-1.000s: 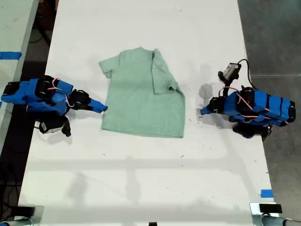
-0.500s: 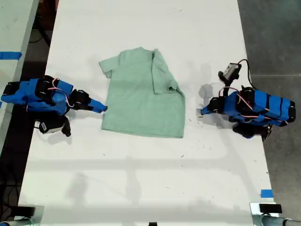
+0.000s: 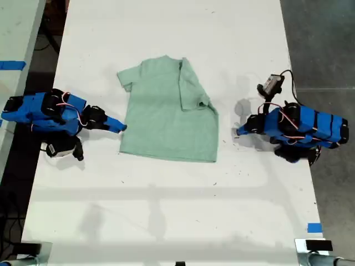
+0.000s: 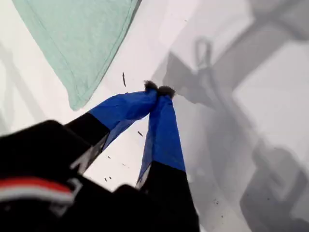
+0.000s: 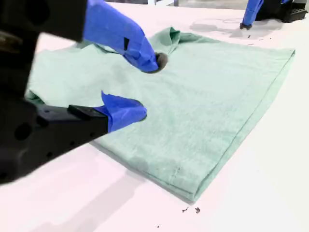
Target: Fold t shirt
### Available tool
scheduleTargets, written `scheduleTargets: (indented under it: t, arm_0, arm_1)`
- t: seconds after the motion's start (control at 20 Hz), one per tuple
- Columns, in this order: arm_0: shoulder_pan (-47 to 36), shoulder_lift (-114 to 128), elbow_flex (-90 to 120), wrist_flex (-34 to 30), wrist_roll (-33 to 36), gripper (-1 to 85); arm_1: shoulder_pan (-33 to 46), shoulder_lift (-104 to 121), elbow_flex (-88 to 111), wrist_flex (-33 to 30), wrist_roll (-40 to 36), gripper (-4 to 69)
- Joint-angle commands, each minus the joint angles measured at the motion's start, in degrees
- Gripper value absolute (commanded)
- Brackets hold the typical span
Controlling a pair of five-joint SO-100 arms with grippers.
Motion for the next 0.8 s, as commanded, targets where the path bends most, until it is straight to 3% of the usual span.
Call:
scheduleTargets:
  t: [0.0,0.75]
  arm_0:
    - [0.4,0.4,0.5,0.1,-0.7,12.3]
    - [0.4,0.4,0.5,0.1,-0.7,12.3]
  arm_1:
    - [-0.4,0.4,1.3,0.4,0.7,-0.3]
    - [-0.4,0.4,1.3,0.5,1.2,-0.4]
